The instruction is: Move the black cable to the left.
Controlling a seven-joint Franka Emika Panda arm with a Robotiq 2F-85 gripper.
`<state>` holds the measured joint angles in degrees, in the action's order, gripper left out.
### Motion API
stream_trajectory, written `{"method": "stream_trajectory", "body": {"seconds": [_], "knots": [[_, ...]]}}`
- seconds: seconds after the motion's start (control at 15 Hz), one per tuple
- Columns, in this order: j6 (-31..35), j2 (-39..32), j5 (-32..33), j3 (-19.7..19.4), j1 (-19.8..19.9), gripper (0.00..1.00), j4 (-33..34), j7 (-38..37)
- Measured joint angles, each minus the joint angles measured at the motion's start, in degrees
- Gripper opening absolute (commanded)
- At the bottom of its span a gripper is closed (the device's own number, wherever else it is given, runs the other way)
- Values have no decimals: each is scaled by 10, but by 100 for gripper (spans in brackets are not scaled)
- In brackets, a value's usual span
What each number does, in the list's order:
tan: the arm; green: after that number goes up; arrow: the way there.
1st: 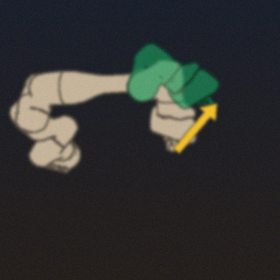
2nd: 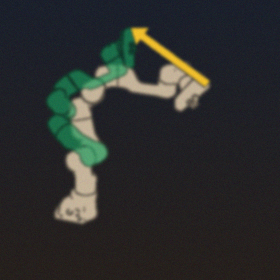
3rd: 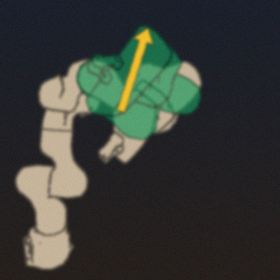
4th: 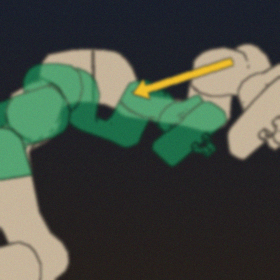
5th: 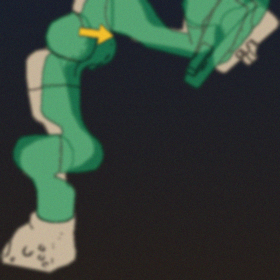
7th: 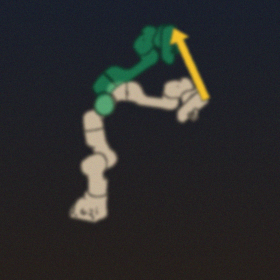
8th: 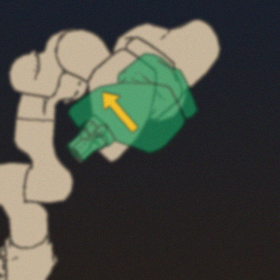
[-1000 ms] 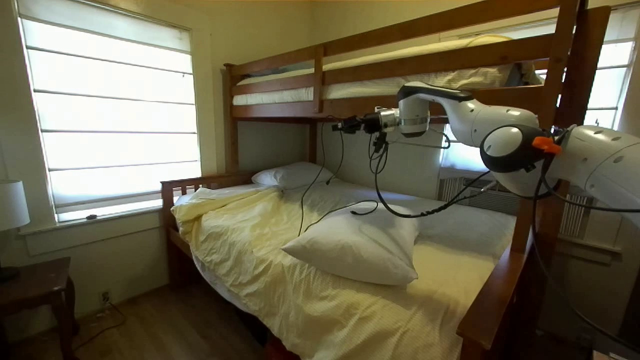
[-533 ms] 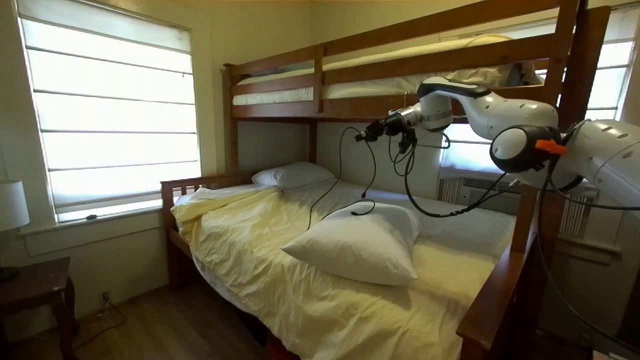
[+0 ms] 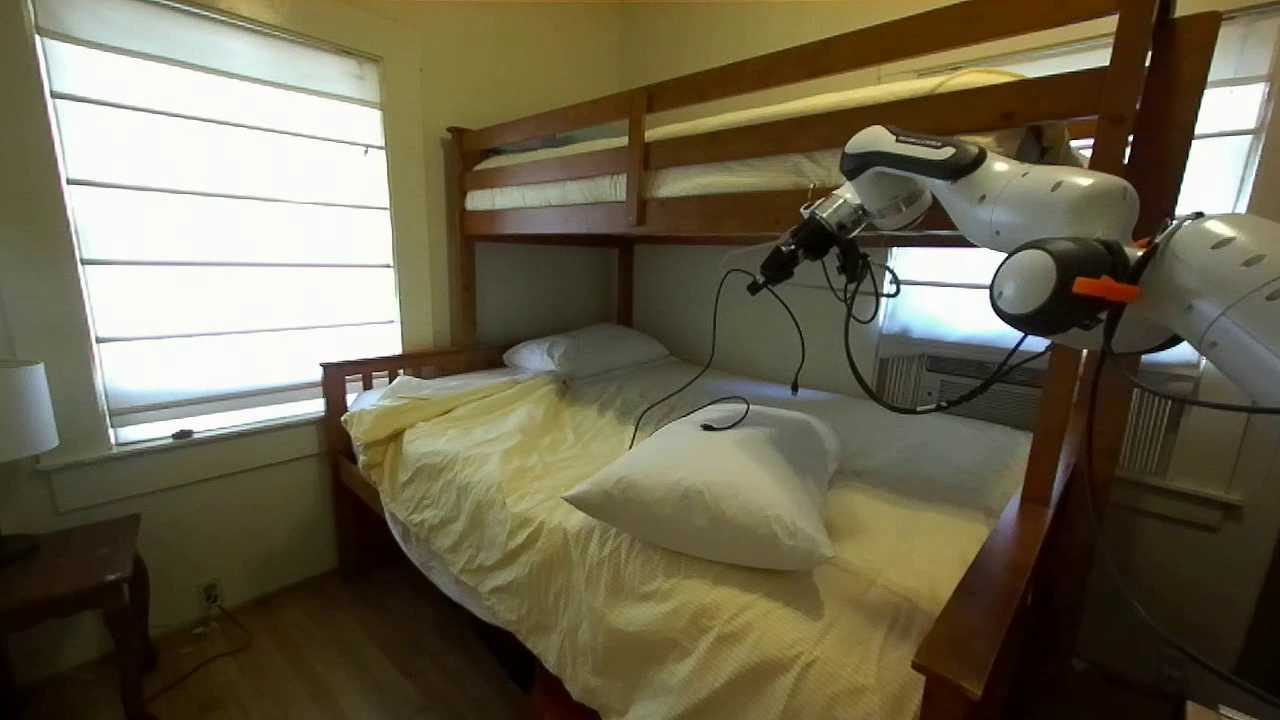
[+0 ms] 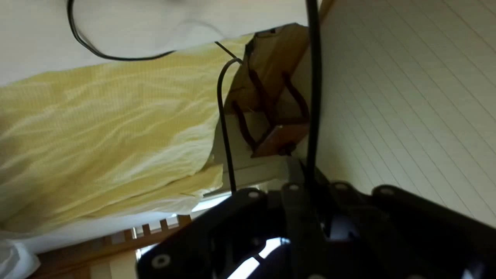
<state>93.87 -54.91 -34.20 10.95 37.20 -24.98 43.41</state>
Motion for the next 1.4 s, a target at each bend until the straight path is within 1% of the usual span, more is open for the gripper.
{"method": "stream_trajectory", "body": {"seconds": [0.33,0.53,0.67,0.8,0.93,1.13,1.2,1.27,1.33,1.4], "knots": [[0,4,119,-38,-52,1,0,-62],[-6,8,182,-67,-82,1,0,-107],[-36,14,217,-84,-100,1,0,-134],[-87,17,241,-93,-119,1,-2,-157],[-141,18,244,-91,-135,1,-4,-177],[-190,17,240,-77,-156,1,-9,-210],[-198,16,237,-71,-163,30,-13,-222],[-205,14,233,-65,-170,31,-14,-240],[-211,11,229,-60,-177,36,-13,-260],[-217,8,224,-56,-183,43,-13,-280]]}}
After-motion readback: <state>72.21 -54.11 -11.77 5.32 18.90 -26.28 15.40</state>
